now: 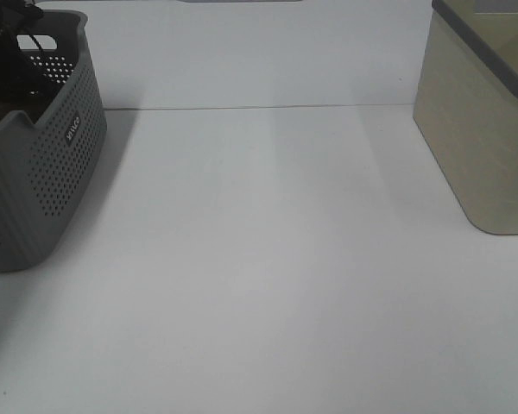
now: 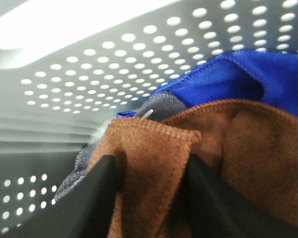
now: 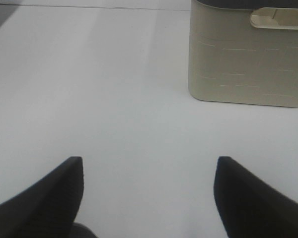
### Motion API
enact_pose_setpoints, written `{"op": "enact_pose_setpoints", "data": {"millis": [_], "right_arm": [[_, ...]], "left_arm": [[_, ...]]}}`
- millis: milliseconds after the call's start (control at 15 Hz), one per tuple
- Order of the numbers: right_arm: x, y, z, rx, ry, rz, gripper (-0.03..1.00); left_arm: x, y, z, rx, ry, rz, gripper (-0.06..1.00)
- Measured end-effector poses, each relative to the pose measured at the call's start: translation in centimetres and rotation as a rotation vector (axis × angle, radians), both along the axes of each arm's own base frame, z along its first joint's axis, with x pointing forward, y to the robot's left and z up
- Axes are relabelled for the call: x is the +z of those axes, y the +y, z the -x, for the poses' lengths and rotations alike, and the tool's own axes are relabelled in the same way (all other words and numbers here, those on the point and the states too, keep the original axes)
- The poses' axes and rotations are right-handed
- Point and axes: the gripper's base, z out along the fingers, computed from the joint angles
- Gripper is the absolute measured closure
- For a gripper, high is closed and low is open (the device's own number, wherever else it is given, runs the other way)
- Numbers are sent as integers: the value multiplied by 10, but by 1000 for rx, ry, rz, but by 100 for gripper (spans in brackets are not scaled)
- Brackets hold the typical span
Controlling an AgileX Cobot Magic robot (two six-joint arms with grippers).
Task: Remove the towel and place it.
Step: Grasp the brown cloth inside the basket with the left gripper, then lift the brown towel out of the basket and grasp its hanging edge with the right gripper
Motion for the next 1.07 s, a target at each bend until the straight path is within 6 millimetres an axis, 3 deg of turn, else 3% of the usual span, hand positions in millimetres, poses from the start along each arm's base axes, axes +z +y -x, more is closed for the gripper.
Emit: {"op": "enact_pose_setpoints", "data": {"millis": [267,467,667,867,1067], "right_arm": [[0,0,0,0,0,0,27],[0,0,0,0,0,0,27],[0,0,0,0,0,0,27],[0,0,0,0,0,0,27],[0,0,0,0,0,0,27]], "left_arm": [[1,1,0,-5,-5,-15,72],[1,1,0,-6,-4,-22,94],[6,2,1,0,-1,-23,94],[49,0,9,15,-66,16,94],[109,-3,24,25,-163,61,94]]}}
